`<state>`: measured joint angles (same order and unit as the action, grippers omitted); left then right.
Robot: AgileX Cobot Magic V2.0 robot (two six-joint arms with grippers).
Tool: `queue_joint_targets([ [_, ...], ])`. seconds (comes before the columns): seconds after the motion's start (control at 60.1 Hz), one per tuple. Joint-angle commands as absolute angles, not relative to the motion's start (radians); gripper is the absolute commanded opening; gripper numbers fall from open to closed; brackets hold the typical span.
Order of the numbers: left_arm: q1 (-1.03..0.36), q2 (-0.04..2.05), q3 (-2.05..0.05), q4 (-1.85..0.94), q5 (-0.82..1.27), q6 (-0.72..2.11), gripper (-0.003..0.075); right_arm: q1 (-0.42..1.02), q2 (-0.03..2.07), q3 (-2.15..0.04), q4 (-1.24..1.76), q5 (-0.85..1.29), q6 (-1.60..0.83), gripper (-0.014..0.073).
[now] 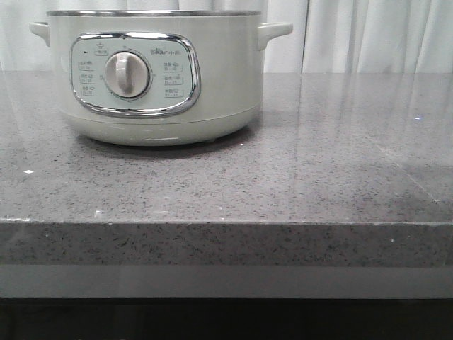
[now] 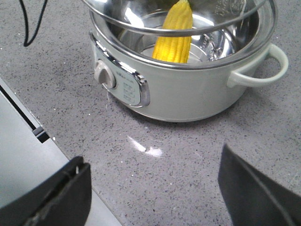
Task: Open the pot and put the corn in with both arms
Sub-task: 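Lower the glass lid back onto the pot with the left gripper, then release the lid knob and raise the left gripper away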
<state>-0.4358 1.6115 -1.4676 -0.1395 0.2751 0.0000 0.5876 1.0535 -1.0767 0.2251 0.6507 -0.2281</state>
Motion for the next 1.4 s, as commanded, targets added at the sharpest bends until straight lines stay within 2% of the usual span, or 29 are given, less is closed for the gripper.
queue_joint_targets([
  [0.0, -0.445, 1.565, -1.524, -0.151, 0.131, 0.000, 0.0262, 0.582, 1.034, -1.103, 0.231, 0.590, -0.234, 0.0575],
  [1.132, -0.481, 1.619, -1.524, -0.133, 0.178, 0.000, 0.0269, 0.582, 1.034, -1.103, 0.231, 0.590, -0.234, 0.0575],
  [1.215, -0.481, 1.619, -1.524, -0.133, 0.182, 0.000, 0.0323, 0.582, 1.034, -1.103, 0.231, 0.590, -0.234, 0.0575],
  [1.298, -0.481, 1.619, -1.524, -0.133, 0.182, 0.000, 0.0442, 0.582, 1.034, -1.103, 0.231, 0.590, -0.234, 0.0575],
  [1.381, -0.481, 1.617, -1.526, -0.131, 0.187, 0.000, 0.0521, 0.582, 1.034, -1.103, 0.231, 0.590, -0.234, 0.0575],
])
